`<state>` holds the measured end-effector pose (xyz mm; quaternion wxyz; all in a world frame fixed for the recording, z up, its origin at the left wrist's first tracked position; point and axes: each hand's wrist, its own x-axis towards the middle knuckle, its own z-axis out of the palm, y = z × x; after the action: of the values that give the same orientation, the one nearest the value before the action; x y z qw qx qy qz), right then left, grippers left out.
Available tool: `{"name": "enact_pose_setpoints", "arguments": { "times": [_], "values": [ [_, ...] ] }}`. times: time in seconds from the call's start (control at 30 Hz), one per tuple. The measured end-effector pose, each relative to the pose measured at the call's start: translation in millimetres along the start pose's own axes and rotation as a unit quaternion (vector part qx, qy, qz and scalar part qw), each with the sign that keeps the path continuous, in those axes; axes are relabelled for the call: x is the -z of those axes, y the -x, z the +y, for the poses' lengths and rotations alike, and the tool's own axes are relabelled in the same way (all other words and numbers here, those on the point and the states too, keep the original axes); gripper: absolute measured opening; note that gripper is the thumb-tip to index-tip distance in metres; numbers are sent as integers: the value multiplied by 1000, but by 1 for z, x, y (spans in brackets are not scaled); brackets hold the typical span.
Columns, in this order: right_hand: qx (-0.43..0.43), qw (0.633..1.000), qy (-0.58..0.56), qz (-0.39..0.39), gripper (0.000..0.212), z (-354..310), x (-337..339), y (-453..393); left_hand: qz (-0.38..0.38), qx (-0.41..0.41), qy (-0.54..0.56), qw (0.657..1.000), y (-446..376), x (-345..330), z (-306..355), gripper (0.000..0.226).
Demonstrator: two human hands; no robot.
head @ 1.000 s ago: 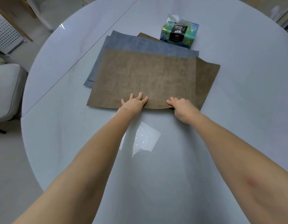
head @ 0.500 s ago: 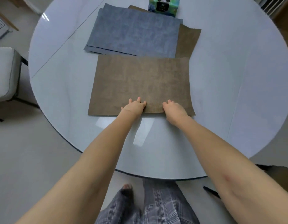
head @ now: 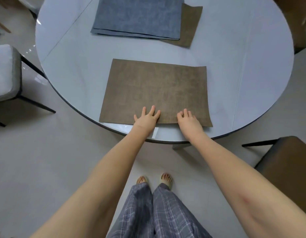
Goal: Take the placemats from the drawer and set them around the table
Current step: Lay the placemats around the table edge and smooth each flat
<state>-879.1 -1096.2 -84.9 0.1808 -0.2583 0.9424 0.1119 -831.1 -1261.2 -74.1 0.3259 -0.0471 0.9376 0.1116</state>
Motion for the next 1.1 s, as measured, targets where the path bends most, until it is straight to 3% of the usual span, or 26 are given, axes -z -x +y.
{"name": "enact_pose_setpoints", "arguments": {
  "times": [0.13, 0.27, 0.43, 0.6, 1.1],
  "values": [
    [-6, 999, -40, -27, 80, 4, -9, 13, -1, -15, 47, 999, 4, -9, -2, 61],
    [-42, 986, -147, -68, 69, 5, -15, 24, 28, 13, 70, 997, 3, -16, 1, 68],
    [-108, 973, -204, -24, 80, 12, -32, 23, 67, 67, 61, 994, -3, -23, 6, 84],
    [-106, 973, -205, -28, 88, 15, -41, 25, 57, 79, 49, 994, -4, -24, 11, 94],
    [-115, 971, -204, -44, 88, 26, -47, 40, 44, 71, 53, 995, -1, -28, 29, 92]
  ]
}}
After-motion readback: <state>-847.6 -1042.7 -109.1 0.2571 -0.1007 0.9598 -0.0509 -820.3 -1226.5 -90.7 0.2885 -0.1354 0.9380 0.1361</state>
